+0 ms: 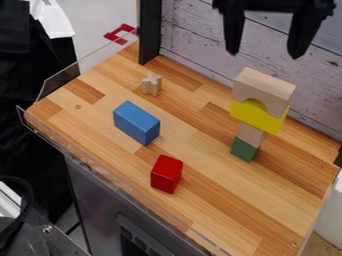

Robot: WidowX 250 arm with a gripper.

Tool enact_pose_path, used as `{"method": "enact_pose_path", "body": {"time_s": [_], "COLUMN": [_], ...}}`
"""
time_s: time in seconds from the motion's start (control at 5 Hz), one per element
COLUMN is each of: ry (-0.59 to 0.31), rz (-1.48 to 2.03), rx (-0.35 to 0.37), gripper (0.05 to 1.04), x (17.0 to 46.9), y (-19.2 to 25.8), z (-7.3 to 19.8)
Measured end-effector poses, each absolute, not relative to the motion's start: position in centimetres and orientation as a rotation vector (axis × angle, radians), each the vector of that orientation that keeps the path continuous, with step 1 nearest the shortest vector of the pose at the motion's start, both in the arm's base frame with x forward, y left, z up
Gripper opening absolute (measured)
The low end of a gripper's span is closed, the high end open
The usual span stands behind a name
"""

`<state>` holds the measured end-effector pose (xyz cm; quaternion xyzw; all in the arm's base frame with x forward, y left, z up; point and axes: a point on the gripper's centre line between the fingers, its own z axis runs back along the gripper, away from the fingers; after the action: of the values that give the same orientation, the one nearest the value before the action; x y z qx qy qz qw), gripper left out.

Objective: Take the rectangle arch and put it on the blue rectangle

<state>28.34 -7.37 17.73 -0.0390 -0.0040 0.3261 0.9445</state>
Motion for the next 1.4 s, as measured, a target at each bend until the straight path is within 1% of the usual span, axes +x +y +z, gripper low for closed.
{"method": "enact_pose_path", "body": {"time_s": [0.2,0.6,0.8,1.0,1.4], "ry": [-0.087,-0.208,-0.227,-0.22,-0.169], "rz": [0.906,1.374,1.455,1.45,1.467], "rx": [-0.126,-0.128,-0.13,-0.082,-0.073], "gripper": [0.999,0.999,0.999,0.999,0.999], "x": [28.7,29.8,30.4,30.6,31.1], "y": [-7.0,-6.4,-6.2,-6.5,-7.2], "z": [17.6,16.8,16.1,14.9,13.0]}}
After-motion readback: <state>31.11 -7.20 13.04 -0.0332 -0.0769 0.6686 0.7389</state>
